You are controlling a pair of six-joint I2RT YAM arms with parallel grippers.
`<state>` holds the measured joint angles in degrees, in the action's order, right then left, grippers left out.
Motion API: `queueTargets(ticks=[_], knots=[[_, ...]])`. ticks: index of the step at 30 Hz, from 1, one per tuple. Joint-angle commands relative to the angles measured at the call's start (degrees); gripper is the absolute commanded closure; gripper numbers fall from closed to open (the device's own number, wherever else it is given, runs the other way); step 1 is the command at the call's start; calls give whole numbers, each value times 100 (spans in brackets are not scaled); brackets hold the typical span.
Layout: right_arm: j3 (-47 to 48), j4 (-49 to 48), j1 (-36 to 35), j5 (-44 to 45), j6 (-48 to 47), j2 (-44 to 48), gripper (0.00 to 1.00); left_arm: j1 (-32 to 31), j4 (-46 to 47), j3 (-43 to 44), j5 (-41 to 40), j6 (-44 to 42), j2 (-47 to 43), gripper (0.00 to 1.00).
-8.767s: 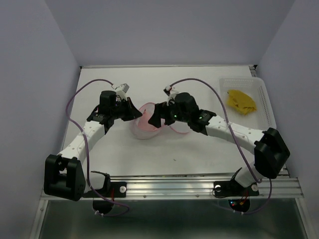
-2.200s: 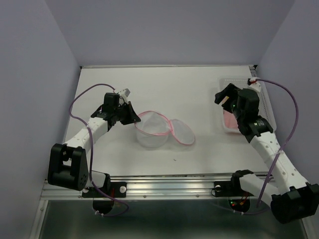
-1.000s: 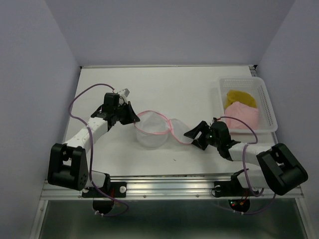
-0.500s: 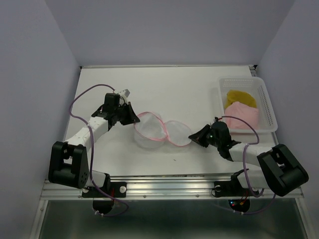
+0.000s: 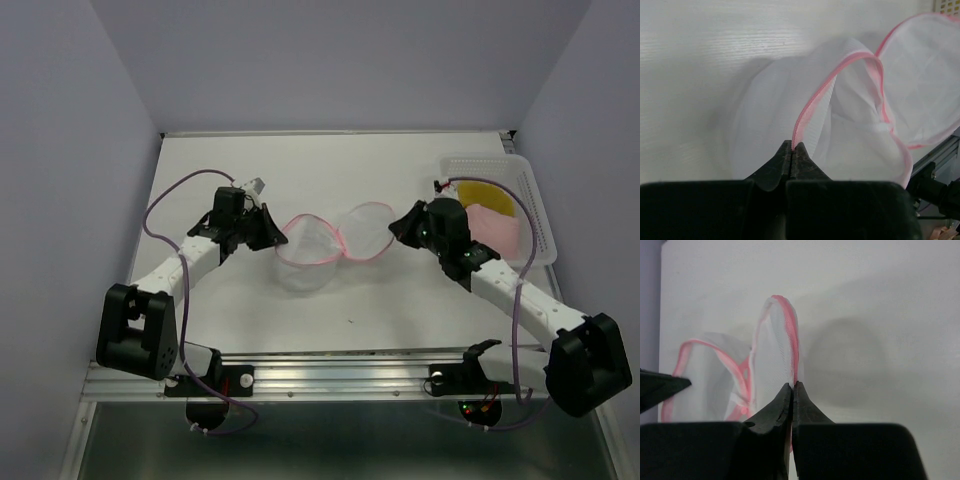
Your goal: Unzip the laundry bag and remove the bra
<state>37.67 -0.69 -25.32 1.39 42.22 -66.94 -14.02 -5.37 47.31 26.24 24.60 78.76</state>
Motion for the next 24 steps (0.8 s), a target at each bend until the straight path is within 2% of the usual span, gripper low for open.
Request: queueTargets(ticks=[1, 6, 11, 13, 14, 18, 21, 24], knots=[[1011, 981, -122, 915, -1468, 94, 99, -406, 492, -213, -83, 535, -326, 100], [2067, 1395, -666, 1301, -2339, -328, 99, -847, 1054, -607, -672, 1046, -528, 100], [2675, 1326, -2141, 2224, -3130, -776, 99, -927, 1459, -1039, -945, 1459, -695, 100], [2929, 1317, -2642, 2847, -3587, -1154, 99, -944, 1521, -1180, -1129, 1547, -774, 100], [3087, 1308, -3149, 3345, -3937, -1477, 99, -945, 1521, -1241, -1260, 1565, -827, 100], [3352, 1273, -4030, 3947, -4467, -2286, 99, -945, 1512, -1382, -1559, 1592, -932, 100], [3510, 1220, -4427, 4141, -4573, -2805, 99, -936, 1503, -1478, -1814, 1662, -968, 99], [3475, 1028, -4551, 4150, -4626, -3131, 99, -927, 1512, -1558, -2008, 1750, -1021, 95]])
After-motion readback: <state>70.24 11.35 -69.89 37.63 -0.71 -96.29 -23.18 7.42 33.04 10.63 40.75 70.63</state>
